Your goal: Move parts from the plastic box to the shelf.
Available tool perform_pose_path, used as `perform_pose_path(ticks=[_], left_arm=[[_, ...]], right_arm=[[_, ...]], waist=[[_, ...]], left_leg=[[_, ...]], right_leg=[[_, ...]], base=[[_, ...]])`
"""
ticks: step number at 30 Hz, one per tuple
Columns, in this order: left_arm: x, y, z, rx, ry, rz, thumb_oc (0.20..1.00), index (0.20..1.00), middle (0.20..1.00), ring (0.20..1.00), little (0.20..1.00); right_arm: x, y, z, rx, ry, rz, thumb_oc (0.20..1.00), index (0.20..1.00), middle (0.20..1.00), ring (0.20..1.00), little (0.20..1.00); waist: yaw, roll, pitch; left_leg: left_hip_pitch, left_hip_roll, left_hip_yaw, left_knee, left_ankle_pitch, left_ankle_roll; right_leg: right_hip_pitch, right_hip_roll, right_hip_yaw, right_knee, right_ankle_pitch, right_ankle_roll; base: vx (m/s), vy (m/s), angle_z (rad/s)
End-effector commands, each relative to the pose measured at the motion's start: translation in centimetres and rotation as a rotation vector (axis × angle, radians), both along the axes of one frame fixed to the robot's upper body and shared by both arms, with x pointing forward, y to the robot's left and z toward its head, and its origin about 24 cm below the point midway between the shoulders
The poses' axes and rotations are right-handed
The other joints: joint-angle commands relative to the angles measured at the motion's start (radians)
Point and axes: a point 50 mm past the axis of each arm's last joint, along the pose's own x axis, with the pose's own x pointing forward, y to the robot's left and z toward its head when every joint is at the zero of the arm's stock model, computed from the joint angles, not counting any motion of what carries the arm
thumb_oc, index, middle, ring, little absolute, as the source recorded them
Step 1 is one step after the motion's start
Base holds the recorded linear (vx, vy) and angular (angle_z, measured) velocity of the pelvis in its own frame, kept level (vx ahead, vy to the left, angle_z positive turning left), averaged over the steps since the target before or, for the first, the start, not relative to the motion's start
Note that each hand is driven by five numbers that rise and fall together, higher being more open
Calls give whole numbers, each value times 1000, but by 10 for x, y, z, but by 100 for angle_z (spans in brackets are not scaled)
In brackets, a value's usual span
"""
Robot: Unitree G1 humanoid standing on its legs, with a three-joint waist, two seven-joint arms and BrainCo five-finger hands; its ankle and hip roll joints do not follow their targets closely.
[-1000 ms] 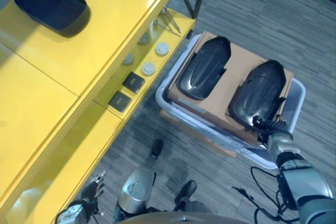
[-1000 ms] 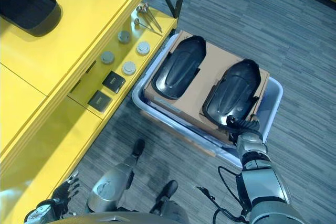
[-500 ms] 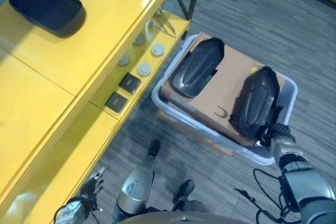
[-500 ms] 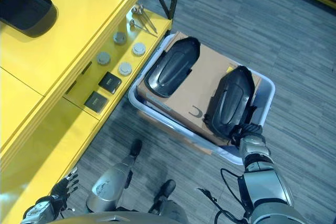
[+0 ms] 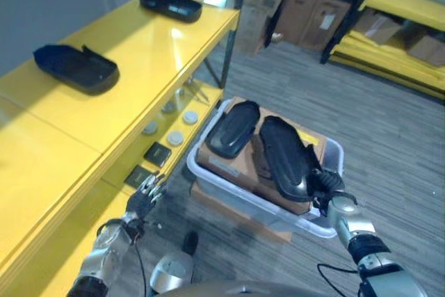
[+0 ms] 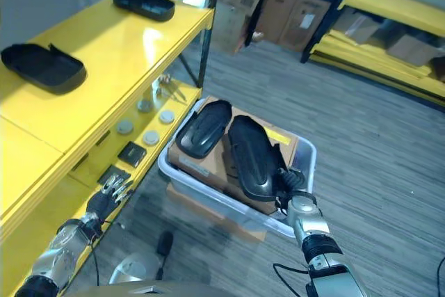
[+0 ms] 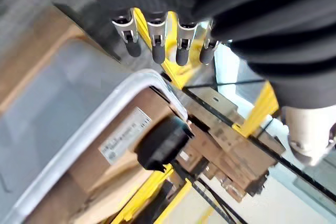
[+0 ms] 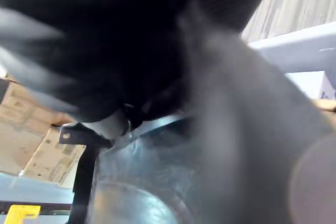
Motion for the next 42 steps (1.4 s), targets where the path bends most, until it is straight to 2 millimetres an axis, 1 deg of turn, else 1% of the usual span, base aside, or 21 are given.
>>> perform_pose_path(ticks=[1,2,5,8,9,12,17,18,20,22,25,27,30,32,35,42], left_arm=[[11,-10,-11,-72,92,18,1000,1000,1000,1000,1000],[18,-16,-3,-91,74,-5,1000,1000,1000,1000,1000],[30,-26,8,-113,54,-34,1000,1000,1000,1000,1000],[48,-44,20,-146,60,-58,1000,1000,1000,1000,1000],[55,-52,26,-165,61,-75,1000,1000,1000,1000,1000],[66,-66,34,-150,45,-112,1000,1000,1000,1000,1000],[77,-85,37,-154,115,-141,1000,1000,1000,1000,1000],[80,-93,39,-159,125,-162,1000,1000,1000,1000,1000],[83,-101,42,-157,133,-181,1000,1000,1000,1000,1000],[86,-114,44,-137,151,-194,1000,1000,1000,1000,1000],[88,-122,44,-115,166,-203,1000,1000,1000,1000,1000],[91,-130,45,-89,169,-198,1000,1000,1000,1000,1000],[94,-133,48,-90,152,-187,1000,1000,1000,1000,1000],[98,-137,54,-122,127,-178,1000,1000,1000,1000,1000],[101,-140,63,-146,85,-182,1000,1000,1000,1000,1000],[105,-146,80,-142,-14,-190,1000,1000,1000,1000,1000]], right_arm=[[18,-19,34,-97,-127,-31,200,200,200,200,200],[20,-13,38,-95,-147,-5,200,200,200,200,200],[25,-2,44,-85,-180,34,200,200,200,200,200],[35,17,54,-70,-218,97,200,200,200,200,200],[40,27,58,-61,-235,118,200,200,200,200,200],[48,40,66,-43,-277,138,200,200,200,200,200],[59,61,80,-42,-313,217,200,200,200,200,200],[64,69,84,-30,-318,239,200,200,200,200,200],[68,78,87,-24,-330,261,200,200,200,200,200],[73,93,93,-7,-351,292,200,200,200,200,200],[76,106,97,10,-366,318,200,200,200,200,200],[80,117,103,19,-374,350,200,200,200,200,200],[81,124,104,17,-367,375,200,200,200,200,200],[81,132,102,23,-348,394,200,200,200,200,200],[79,137,94,25,-309,411,200,200,200,200,200],[74,146,75,30,-238,464,200,200,200,200,200]], waist=[[-2,46,-60],[-13,50,-65],[-30,57,-70],[-63,66,-80],[-76,69,-85],[-95,72,-90],[-131,76,-101],[-138,78,-103],[-141,80,-105],[-146,81,-106],[-151,82,-108],[-157,81,-109],[-160,81,-111],[-163,79,-113],[-160,80,-115],[-149,79,-115]], left_leg=[[51,60,-9,58,-167,-34],[57,62,0,58,-167,-34],[68,63,14,58,-166,-32],[77,65,40,64,-167,-33],[84,66,50,65,-169,-32],[91,67,64,65,-171,-32],[99,65,86,67,-175,-33],[102,65,90,67,-176,-32],[102,65,92,69,-178,-32],[103,63,93,70,-180,-32],[104,62,93,72,-182,-32],[105,60,94,73,-184,-33],[106,59,94,72,-186,-34],[108,58,92,70,-186,-35],[110,57,88,66,-185,-35],[108,53,74,60,-182,-37]], right_leg=[[-114,-2,33,21,41,21],[-113,-2,39,23,40,21],[-109,-1,49,23,43,22],[-111,-2,66,28,45,25],[-109,-2,71,29,43,24],[-109,-2,77,28,45,27],[-117,-2,95,31,47,31],[-118,-2,97,32,47,31],[-118,-3,98,33,47,32],[-119,-2,101,32,47,32],[-121,-1,102,33,47,32],[-122,-2,102,33,48,33],[-121,-3,101,30,48,35],[-120,-3,100,27,50,37],[-119,-4,94,26,50,37],[-115,-9,78,21,51,38]], base=[[-5,42,-34],[-6,36,-24],[-6,22,-18],[-18,35,-19],[-11,25,-18],[-10,9,-22],[-6,9,-9],[2,8,-25],[2,2,-16],[-1,-2,-4],[0,0,0],[0,0,0],[0,0,0],[0,0,0],[0,0,0],[0,0,0]])
